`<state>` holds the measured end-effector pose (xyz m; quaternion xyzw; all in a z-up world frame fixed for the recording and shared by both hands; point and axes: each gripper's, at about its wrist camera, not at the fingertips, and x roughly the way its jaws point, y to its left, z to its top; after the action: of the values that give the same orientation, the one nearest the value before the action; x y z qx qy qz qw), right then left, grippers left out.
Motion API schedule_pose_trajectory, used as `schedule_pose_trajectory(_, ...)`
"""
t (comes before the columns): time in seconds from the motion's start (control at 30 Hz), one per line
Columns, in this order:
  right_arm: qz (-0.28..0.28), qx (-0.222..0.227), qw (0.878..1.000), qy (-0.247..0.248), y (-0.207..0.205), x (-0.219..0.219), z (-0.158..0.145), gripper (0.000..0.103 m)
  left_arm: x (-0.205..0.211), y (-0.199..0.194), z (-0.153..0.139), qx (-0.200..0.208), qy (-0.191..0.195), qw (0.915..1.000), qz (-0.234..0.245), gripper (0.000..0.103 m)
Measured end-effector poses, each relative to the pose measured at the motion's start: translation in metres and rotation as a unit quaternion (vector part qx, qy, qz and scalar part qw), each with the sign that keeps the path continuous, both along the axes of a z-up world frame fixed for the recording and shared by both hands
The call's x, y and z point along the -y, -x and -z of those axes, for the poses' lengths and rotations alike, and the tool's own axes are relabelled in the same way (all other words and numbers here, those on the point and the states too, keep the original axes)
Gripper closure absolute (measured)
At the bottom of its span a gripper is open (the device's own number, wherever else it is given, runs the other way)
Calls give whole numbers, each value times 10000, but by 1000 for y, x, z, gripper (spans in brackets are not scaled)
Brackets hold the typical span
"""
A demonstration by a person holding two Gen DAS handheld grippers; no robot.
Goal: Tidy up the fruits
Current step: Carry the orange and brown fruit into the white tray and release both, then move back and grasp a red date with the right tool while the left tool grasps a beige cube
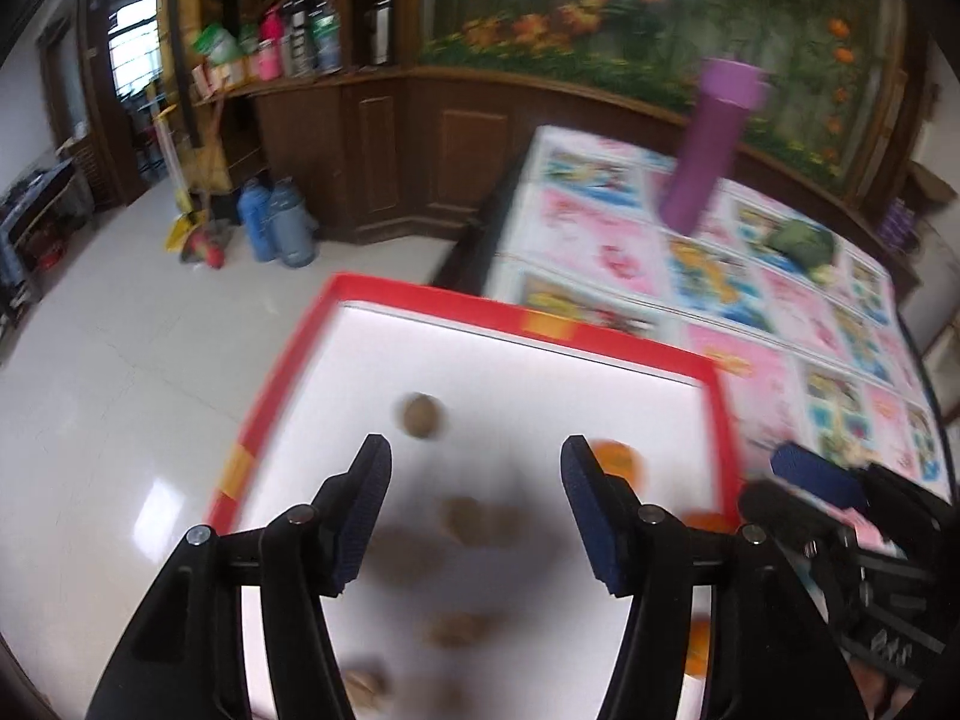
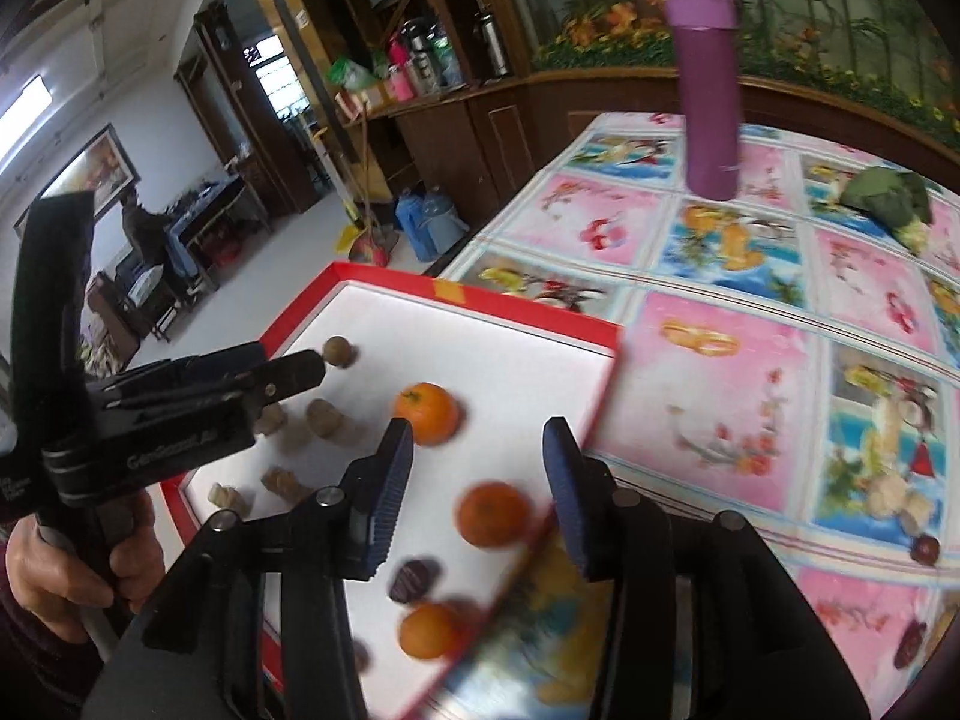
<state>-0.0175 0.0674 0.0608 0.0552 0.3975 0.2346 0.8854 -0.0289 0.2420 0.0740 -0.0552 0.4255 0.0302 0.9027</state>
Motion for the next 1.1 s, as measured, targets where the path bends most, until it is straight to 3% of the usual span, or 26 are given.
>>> schedule_pose_trajectory(0.27,980,181,9949,124,57,109,1,56,85,24,-5,106,114,9954,945,42)
schedule_pose_trajectory(0.4,1523,246,9864,567,84,156,11,55,126,31,3,-21,95,9908,1352,41)
schedule_pose_trajectory(0.6,1978,66,9777,701,105,210,31,55,171,37,17,-231,-60,9837,1780,41)
schedule_pose_trajectory(0.87,1964,12,9790,543,95,226,33,55,197,39,19,-320,-217,9796,1974,41)
schedule_pose_trajectory(1.1,1662,-112,9842,605,57,229,33,55,215,15,18,-150,-479,9759,2123,41)
